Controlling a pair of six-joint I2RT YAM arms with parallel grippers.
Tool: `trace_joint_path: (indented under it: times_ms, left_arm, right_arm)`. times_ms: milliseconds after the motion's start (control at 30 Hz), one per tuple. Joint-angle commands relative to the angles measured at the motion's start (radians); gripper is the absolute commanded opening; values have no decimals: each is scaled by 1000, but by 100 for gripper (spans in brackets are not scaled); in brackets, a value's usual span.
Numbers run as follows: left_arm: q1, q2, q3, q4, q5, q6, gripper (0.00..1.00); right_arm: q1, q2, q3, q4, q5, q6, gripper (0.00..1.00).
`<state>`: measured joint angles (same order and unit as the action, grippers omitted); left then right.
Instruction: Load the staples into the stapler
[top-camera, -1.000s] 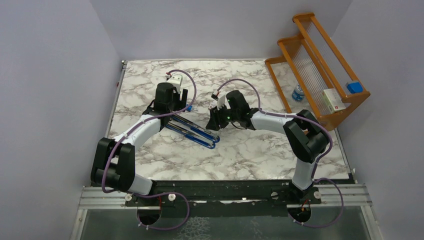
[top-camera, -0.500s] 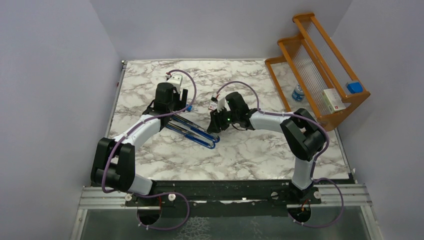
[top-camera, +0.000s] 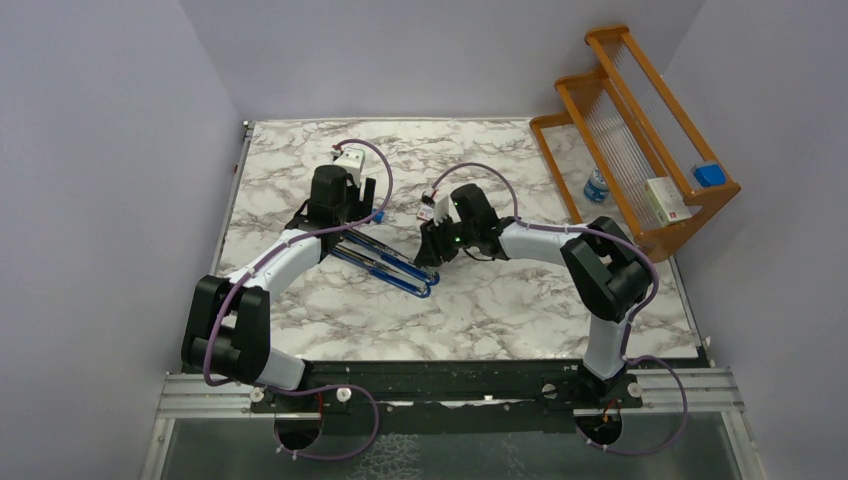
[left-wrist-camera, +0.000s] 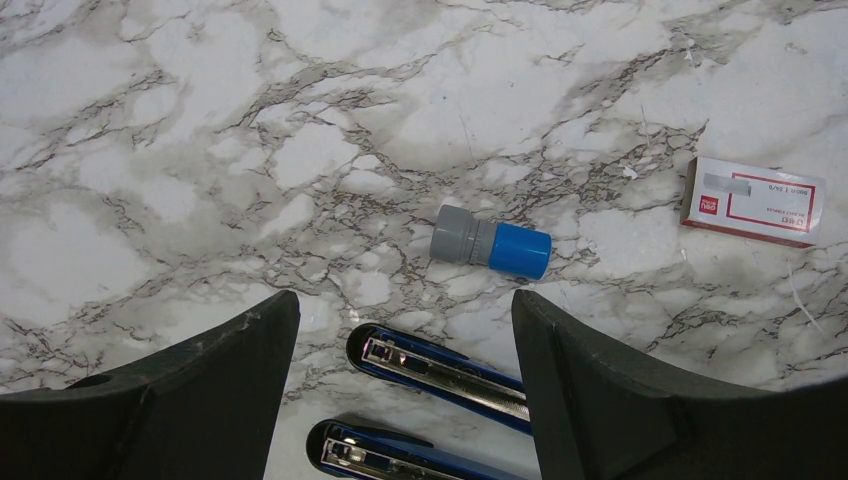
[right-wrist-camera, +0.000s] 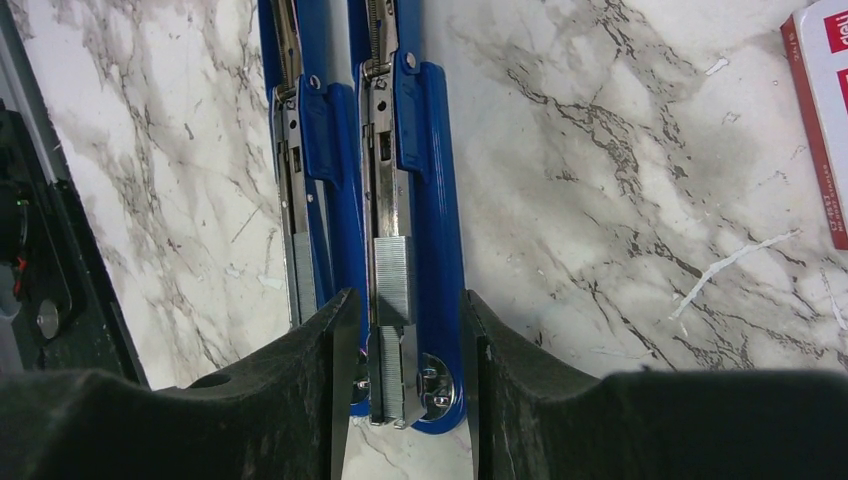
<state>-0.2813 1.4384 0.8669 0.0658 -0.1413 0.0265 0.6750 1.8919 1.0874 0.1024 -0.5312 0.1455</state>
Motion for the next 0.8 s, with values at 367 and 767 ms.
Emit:
trace_joint_path:
  times_ms: [367, 767]
  left_arm:
    - [5, -31, -19, 30, 23, -7, 81]
    - [5, -30, -19, 31, 25, -7, 81]
  right_arm:
    - [5, 32, 38, -37, -69, -32, 40]
    - [5, 29, 45, -27, -61, -32, 24]
